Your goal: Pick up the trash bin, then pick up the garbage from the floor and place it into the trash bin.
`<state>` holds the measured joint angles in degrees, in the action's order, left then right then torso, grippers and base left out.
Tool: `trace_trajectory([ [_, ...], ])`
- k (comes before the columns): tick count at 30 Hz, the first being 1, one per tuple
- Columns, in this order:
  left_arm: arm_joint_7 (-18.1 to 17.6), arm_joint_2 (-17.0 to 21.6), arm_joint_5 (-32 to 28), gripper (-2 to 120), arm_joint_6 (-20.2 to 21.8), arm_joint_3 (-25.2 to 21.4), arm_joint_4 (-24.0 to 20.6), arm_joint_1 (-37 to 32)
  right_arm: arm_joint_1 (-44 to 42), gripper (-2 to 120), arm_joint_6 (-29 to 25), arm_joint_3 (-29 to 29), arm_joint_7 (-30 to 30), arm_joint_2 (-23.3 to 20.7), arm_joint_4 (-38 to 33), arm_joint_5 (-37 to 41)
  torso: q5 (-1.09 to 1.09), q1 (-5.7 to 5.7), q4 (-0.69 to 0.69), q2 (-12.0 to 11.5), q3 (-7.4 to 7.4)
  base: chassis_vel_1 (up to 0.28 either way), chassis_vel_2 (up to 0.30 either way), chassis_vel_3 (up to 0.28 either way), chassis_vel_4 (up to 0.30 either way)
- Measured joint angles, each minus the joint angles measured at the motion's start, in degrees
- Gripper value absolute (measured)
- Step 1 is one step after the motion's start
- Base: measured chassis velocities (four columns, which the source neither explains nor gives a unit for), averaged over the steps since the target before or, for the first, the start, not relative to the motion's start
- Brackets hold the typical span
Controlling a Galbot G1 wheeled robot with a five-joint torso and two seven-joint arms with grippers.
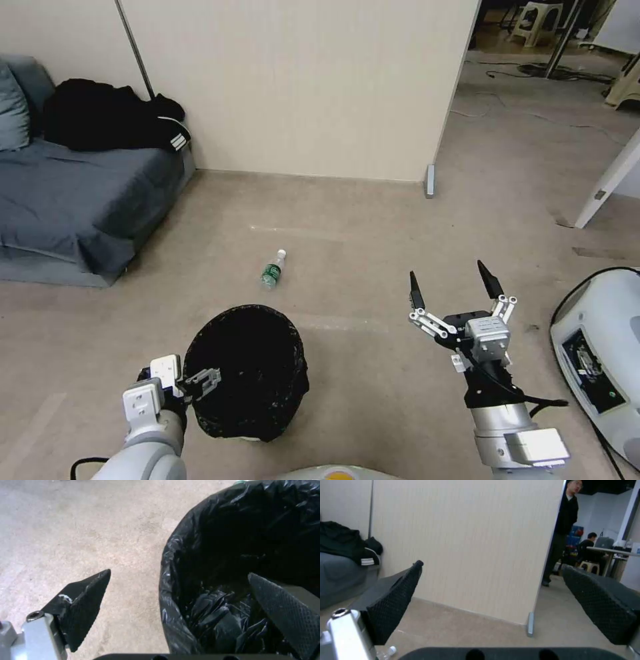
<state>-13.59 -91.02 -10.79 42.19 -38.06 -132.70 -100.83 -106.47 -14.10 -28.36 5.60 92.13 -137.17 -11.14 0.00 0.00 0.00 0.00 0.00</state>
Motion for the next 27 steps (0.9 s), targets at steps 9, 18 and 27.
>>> trace_trajectory([
  [9, 0.26, -1.01, 0.38, 100, -0.04, -0.29, 3.43, 2.62, 0.02, 100, -0.08, 0.16, 0.14, 0.00, -0.05, 0.19, 0.00, 0.00, 0.00, 0.00, 0.00, 0.000, 0.000, 0.000, 0.000],
  [18, 0.28, -1.19, -0.56, 87, -0.05, -0.26, 6.20, 3.04, 0.16, 100, -1.35, 0.32, 0.75, 0.00, 0.98, 0.43, 0.00, 0.00, 0.00, 0.00, 0.00, 0.000, 0.000, 0.000, 0.000],
  [27, 0.40, -1.16, -3.06, 57, -0.05, -0.16, 6.80, 2.71, 0.57, 100, -2.18, 0.66, 1.14, 0.00, 1.10, 1.73, 0.00, 0.00, 0.00, 0.00, 0.00, 0.000, 0.000, 0.000, 0.000],
])
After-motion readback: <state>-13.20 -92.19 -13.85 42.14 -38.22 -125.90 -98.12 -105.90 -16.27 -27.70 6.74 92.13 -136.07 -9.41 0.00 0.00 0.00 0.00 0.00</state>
